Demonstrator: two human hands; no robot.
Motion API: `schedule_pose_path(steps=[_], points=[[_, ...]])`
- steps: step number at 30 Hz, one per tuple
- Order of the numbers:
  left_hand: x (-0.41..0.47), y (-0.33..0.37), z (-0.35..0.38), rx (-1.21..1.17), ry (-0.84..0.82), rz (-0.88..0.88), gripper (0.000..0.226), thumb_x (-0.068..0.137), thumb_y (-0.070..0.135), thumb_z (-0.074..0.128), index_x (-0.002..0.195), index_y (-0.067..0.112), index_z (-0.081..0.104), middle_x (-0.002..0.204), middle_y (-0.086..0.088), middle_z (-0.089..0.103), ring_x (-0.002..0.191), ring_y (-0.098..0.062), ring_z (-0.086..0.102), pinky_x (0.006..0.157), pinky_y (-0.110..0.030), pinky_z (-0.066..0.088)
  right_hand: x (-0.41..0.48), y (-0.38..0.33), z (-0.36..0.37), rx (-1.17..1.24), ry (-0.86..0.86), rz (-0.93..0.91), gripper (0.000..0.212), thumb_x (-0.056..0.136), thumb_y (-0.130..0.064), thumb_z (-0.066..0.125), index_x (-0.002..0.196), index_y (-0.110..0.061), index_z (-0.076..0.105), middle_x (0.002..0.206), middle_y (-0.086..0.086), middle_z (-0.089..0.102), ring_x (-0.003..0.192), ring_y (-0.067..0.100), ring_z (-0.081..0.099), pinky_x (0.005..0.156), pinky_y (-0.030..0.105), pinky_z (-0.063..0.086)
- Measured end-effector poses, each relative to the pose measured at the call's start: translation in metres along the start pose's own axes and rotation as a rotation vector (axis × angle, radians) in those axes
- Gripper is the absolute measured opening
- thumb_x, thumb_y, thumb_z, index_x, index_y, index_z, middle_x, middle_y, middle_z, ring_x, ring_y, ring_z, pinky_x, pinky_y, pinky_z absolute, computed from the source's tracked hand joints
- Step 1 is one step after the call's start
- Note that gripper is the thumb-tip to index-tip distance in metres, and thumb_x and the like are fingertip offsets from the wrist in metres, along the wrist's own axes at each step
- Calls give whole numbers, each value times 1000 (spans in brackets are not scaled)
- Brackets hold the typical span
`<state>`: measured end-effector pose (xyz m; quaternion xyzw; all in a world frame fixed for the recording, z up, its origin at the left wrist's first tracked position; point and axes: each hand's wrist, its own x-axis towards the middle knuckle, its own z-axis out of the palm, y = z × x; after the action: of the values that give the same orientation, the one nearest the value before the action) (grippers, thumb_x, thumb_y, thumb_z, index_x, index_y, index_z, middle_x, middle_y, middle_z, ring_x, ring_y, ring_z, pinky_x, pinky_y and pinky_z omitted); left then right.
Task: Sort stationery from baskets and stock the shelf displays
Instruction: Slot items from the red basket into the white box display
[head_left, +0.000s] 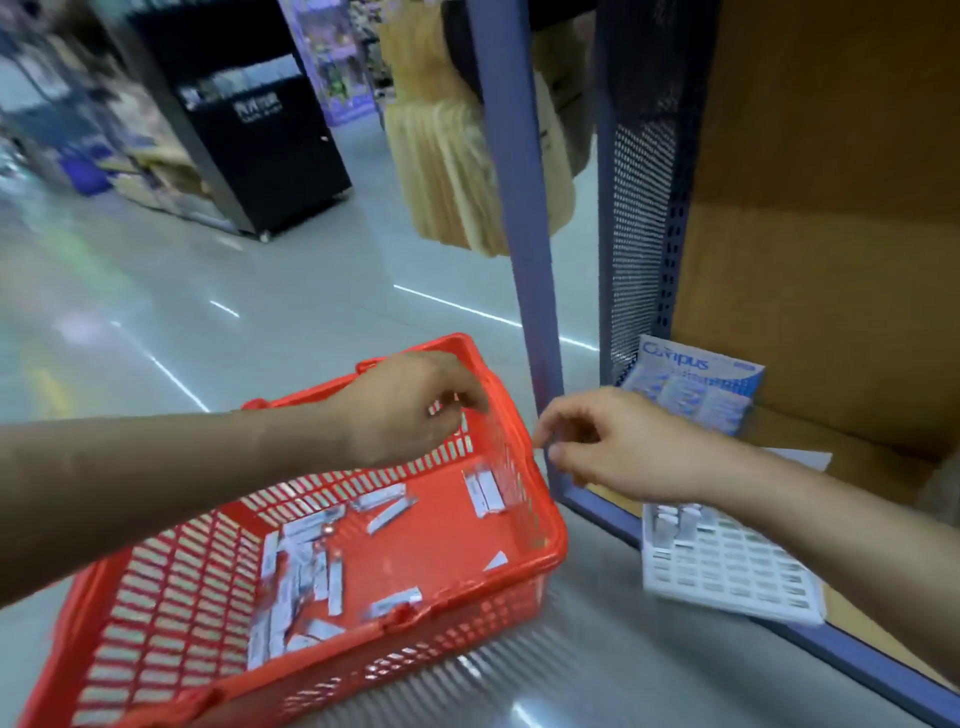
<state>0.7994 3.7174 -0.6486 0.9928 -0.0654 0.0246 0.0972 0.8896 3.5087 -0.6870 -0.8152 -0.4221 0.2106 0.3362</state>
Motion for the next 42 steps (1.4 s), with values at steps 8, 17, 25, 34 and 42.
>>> schedule_pose_path(steps=[8,17,25,34,42], points=[[-141,-135,41,79,-336,-636,35,84,15,59,116,21,69,117,1,69,108,-18,63,86,-23,44,57,-76,72,-142,-418,61,17,89,-8,57,101,-17,65,68,-1,64,50,9,56,54,23,46],[-197,-182,155,45,-727,-720,40,93,28,56,127,9,60,133,-12,57,121,-30,55,95,-35,46,137,-84,227,-517,-601,90,49,90,-22,60,137,-16,49,134,8,57,120,24,54,87,23,39],[-185,-186,208,-118,-468,-809,50,92,27,53,137,11,37,139,-21,39,127,-36,39,103,-41,36,190,-34,295,-464,-460,203,81,86,-22,61,154,-19,16,162,9,10,147,30,20,118,37,24],[-166,-193,227,-270,-208,-997,100,73,66,67,145,17,18,141,-14,33,131,-31,31,105,-41,37,215,-10,313,-613,-408,186,73,95,-12,44,154,-29,6,163,-7,-4,150,19,0,116,52,18],[-156,-187,232,-292,-246,-903,105,64,44,76,144,22,13,133,-11,33,123,-30,33,100,-43,42,223,-9,309,-691,-412,157,41,96,-19,45,136,-18,38,136,6,33,126,29,31,100,48,43]])
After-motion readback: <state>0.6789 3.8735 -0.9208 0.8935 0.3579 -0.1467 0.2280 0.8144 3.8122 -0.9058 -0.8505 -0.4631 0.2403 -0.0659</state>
